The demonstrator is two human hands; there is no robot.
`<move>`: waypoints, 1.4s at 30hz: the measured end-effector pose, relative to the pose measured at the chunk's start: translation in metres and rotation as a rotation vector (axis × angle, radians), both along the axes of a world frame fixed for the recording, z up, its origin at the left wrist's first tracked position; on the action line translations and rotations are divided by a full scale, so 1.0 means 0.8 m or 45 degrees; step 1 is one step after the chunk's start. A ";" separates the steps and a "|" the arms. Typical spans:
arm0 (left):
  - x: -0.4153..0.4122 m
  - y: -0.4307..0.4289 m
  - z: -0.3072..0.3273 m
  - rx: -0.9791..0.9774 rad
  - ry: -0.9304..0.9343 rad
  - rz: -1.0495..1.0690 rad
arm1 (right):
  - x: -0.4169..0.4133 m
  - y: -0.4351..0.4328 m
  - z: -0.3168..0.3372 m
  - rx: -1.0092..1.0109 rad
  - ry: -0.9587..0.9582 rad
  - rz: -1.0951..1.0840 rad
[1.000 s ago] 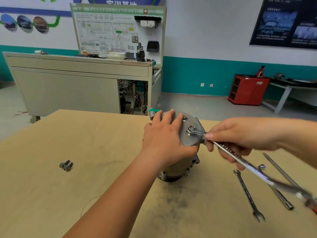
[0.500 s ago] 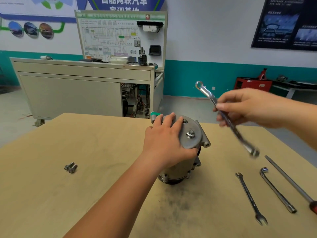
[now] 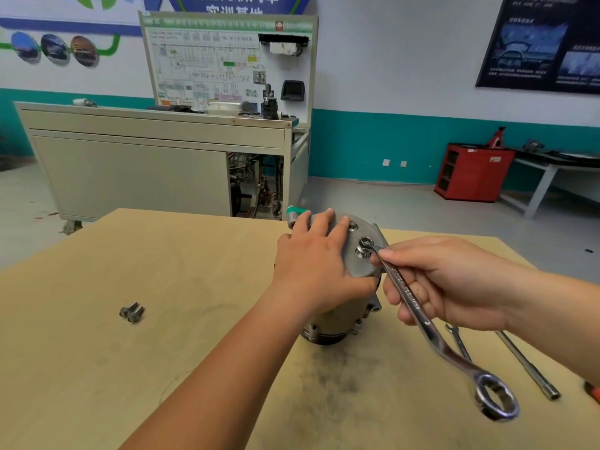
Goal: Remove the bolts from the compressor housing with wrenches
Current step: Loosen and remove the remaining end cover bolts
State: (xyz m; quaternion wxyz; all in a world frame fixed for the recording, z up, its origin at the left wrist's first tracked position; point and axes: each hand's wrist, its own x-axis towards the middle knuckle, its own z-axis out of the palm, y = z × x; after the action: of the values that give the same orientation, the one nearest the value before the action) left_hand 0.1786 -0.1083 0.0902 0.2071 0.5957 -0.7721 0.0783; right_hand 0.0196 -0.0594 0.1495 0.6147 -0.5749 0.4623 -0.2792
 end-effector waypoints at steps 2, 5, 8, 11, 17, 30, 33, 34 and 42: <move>-0.001 0.001 0.001 0.007 0.008 0.003 | -0.001 -0.002 0.001 -0.007 0.129 0.081; -0.001 0.004 -0.001 -0.024 0.035 0.026 | -0.013 -0.013 0.012 -0.116 0.520 0.249; 0.004 0.001 -0.003 -0.026 0.026 0.019 | -0.036 -0.034 0.039 -0.300 0.960 0.360; 0.001 -0.001 -0.002 -0.012 0.004 -0.003 | -0.054 -0.065 0.057 -0.631 1.341 0.326; -0.003 -0.002 -0.002 -0.007 0.013 -0.006 | -0.063 -0.094 0.057 -0.881 1.233 0.230; -0.004 -0.002 0.000 -0.016 -0.002 -0.019 | -0.016 -0.010 0.005 -0.075 0.132 0.215; -0.003 0.001 0.001 -0.014 -0.007 -0.016 | -0.012 -0.006 0.001 -0.028 0.107 0.201; -0.003 0.001 0.001 -0.014 -0.012 -0.015 | -0.011 -0.005 0.001 -0.023 0.111 0.200; -0.003 -0.001 -0.002 -0.034 0.009 -0.008 | -0.026 -0.017 0.004 -0.317 0.646 0.241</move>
State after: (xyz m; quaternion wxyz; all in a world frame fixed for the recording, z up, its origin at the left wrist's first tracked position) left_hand 0.1761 -0.1090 0.0889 0.2181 0.5909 -0.7720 0.0858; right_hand -0.0010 -0.0727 0.1529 0.4276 -0.7379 0.5077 -0.1224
